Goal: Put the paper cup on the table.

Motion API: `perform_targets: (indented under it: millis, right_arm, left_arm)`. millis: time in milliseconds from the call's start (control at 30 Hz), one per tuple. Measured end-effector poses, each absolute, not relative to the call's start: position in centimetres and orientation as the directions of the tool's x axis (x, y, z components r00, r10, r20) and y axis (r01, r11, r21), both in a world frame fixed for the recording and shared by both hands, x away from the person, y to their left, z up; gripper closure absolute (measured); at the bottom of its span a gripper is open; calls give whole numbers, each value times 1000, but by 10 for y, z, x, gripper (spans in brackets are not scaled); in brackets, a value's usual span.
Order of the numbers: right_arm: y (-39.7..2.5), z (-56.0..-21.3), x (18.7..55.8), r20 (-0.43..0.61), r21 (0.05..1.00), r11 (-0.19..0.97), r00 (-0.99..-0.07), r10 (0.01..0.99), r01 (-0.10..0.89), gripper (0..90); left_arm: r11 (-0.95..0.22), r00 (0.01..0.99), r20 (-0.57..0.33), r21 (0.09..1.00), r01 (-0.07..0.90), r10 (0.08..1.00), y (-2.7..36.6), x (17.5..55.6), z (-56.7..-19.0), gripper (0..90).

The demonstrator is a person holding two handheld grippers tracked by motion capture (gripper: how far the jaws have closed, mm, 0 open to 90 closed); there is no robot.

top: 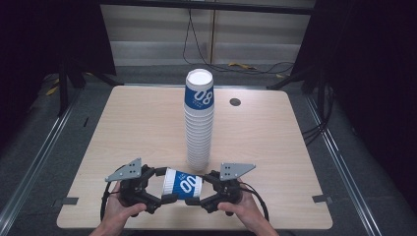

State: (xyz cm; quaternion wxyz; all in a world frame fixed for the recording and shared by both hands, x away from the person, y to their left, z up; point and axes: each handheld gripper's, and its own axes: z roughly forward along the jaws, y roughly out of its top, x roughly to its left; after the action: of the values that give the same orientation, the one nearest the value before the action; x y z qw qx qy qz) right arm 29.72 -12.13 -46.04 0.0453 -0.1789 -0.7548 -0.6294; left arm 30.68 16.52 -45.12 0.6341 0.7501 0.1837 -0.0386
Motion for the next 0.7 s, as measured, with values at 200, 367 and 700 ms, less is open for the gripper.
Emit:
perform_targets:
  millis: [200, 367, 700]
  right_arm:
    - [-121, -461, 297, 292, 935, 142, -934, 208, 324, 276]
    - [-121, -462, 298, 297, 935, 134, -932, 209, 328, 276]
    - [-121, -463, 301, 321, 926, 145, -929, 187, 349, 276]
  left_arm:
    - [-132, 926, -293, 935, 330, 237, 163, 307, -452, 35]
    - [-126, 931, -304, 935, 333, 201, 162, 308, -452, 97]
    - [-149, 936, -299, 933, 328, 187, 161, 311, -450, 118]
